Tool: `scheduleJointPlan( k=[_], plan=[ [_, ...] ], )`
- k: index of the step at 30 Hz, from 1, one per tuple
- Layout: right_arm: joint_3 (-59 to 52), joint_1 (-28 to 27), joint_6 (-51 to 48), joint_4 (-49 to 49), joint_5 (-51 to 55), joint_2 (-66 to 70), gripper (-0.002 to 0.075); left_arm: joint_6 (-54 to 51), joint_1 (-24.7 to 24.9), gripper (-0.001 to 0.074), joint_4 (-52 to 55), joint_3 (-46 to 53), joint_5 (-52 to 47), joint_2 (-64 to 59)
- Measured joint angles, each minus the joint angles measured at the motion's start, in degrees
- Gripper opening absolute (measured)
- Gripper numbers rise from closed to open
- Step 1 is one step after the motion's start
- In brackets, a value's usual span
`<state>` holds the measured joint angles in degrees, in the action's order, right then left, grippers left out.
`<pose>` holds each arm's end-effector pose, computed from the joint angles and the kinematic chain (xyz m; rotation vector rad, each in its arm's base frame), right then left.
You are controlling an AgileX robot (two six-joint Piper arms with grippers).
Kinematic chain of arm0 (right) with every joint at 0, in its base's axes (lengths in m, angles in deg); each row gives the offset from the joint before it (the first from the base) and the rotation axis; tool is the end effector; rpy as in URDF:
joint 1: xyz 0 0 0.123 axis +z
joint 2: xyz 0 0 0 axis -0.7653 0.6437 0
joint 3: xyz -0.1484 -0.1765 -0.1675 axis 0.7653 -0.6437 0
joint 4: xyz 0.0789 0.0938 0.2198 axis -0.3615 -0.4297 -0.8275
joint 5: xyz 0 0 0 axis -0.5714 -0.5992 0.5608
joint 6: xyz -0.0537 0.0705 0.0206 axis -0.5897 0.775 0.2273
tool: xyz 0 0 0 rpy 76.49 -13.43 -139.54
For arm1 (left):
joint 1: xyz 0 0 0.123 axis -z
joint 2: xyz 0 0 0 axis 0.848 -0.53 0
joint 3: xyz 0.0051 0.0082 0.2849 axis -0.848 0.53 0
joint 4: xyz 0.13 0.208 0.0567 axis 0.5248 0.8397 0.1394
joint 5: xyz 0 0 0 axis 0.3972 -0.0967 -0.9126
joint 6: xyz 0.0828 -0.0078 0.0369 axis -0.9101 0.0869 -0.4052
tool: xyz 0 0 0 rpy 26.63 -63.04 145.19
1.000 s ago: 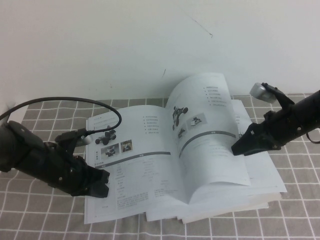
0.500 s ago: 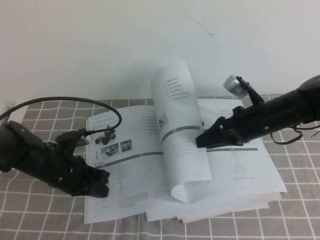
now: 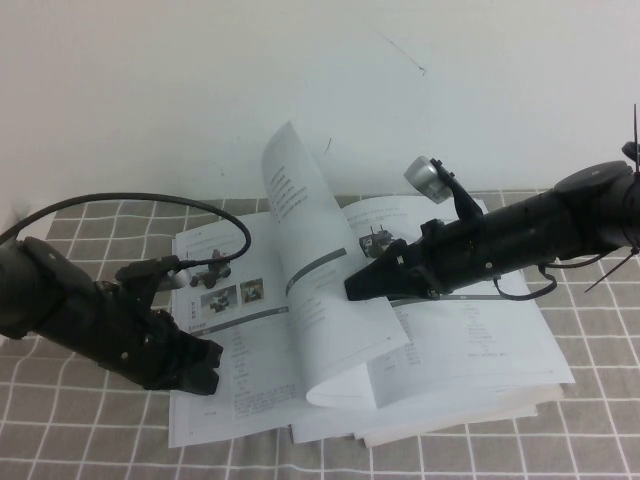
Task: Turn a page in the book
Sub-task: Open the closed book
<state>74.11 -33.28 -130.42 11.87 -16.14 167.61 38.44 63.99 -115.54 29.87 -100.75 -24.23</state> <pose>0.3908 0.1929 0.1539 -0.6372 2.3898 1.3262 0.3318 -0.0772 0.1360 0.2589 2.7888 -0.7043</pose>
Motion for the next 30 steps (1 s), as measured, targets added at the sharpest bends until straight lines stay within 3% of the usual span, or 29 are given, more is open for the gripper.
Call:
scheduleJointPlan(
  k=[6, 15, 24, 30],
  plan=[
    [0.0, 0.0, 0.0, 0.0, 0.3, 0.0, 0.0353, 1.8, 0.5, -0.0004, 1.7, -5.1, -0.9, 5.8],
    [0.0, 0.0, -0.1, 0.0, 2.3, 0.1, 0.0353, 2.9, 3.2, -0.0004, -1.7, -25.0, -2.5, 11.8],
    [0.0, 1.3, -0.3, 2.0, 4.9, 0.1, 0.0353, 4.3, 12.1, -0.0004, 1.2, -44.4, -6.2, -1.4],
    [0.0, 1.3, -0.3, 2.7, 4.9, 0.1, 0.0353, 7.3, 17.3, -0.0004, 9.2, -55.2, -10.9, -11.6]
  ],
)
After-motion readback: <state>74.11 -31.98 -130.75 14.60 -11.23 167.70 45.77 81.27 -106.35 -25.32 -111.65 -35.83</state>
